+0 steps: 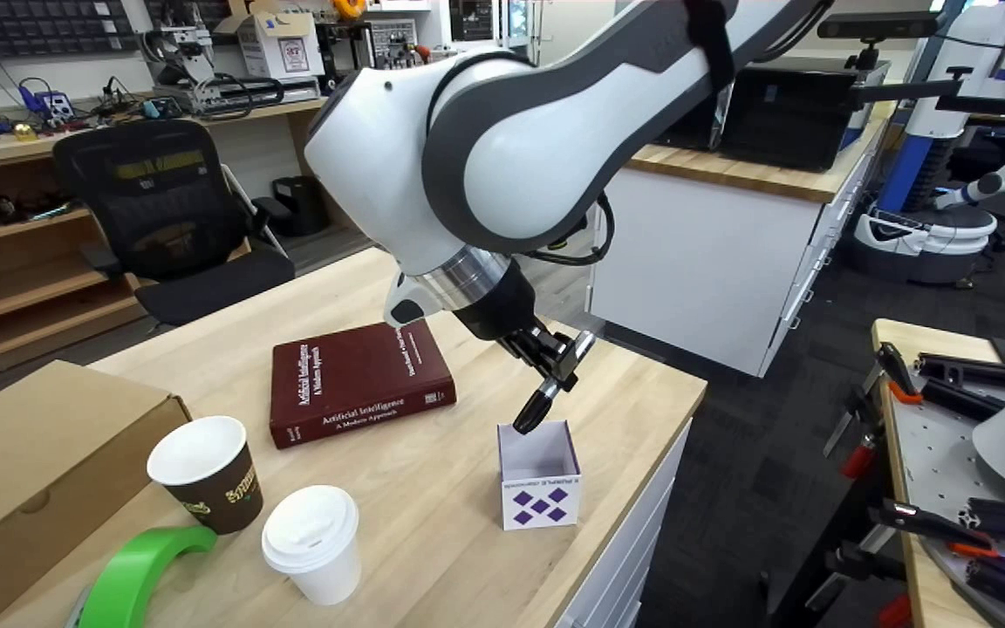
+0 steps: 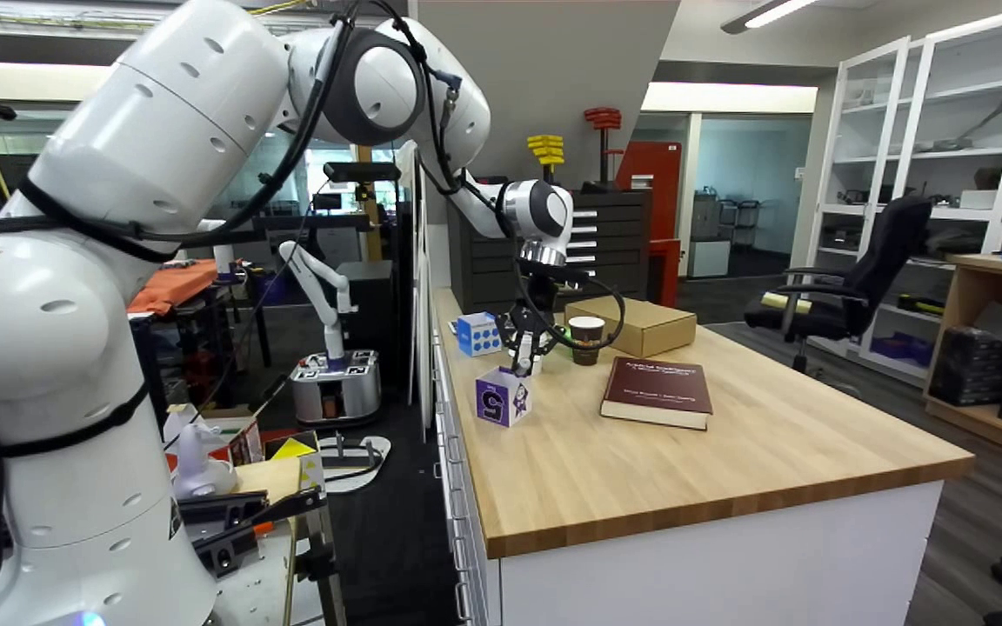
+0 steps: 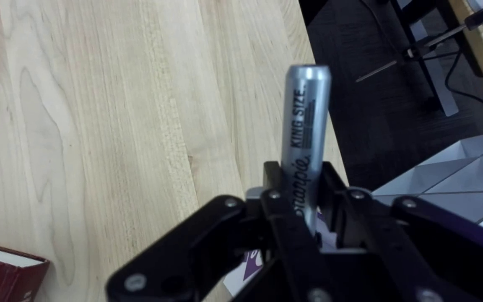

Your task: Place the black marker inside the purple and white box

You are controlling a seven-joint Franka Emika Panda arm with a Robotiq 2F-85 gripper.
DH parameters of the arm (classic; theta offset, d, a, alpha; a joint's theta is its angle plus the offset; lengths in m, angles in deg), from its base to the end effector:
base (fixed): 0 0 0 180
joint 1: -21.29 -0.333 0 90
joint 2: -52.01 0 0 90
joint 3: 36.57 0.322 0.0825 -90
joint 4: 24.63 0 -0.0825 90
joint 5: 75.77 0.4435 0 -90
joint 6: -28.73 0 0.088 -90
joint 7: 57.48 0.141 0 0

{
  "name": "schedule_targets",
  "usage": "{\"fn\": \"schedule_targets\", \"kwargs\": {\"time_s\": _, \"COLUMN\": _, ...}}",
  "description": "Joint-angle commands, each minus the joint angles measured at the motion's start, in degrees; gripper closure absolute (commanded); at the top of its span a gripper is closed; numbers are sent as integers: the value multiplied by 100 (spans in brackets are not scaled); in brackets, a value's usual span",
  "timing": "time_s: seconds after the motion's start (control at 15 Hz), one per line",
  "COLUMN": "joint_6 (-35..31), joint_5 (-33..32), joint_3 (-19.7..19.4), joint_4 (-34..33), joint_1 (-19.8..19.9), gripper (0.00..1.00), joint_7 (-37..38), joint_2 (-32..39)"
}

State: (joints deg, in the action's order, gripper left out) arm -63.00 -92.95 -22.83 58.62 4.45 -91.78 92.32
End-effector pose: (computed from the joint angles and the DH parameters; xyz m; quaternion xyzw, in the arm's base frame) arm 0.6235 0.3012 0.1929 0.7919 0.5482 -0.2638 0.0530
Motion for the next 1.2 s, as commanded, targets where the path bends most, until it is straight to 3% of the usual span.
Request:
{"fn": "schedule_targets", "kwargs": {"time_s": 0.0, "joint_6": 662, "joint_5": -210, "joint_3": -26, "joint_4": -807, "joint_1": -224, "gripper": 94, "joint_7": -189, "joint_2": 493}}
{"fn": "schedule_targets", "kwargs": {"time_s": 0.33, "joint_6": 1167, "joint_5": -353, "joint_3": -28, "joint_4": -1424, "joint_1": -478, "gripper": 94, "joint_7": -351, "joint_2": 945}}
{"fn": "schedule_targets", "kwargs": {"time_s": 0.6, "joint_6": 1200, "joint_5": -543, "joint_3": -66, "joint_4": -1713, "joint_1": -652, "gripper": 93, "joint_7": -424, "joint_2": 1201}}
{"fn": "schedule_targets", "kwargs": {"time_s": 0.67, "joint_6": 1204, "joint_5": -584, "joint_3": -73, "joint_4": -1779, "joint_1": -685, "gripper": 54, "joint_7": -445, "joint_2": 1254}}
{"fn": "schedule_targets", "kwargs": {"time_s": 1.13, "joint_6": 914, "joint_5": -556, "joint_3": -8, "joint_4": -1724, "joint_1": -631, "gripper": 13, "joint_7": -375, "joint_2": 1087}}
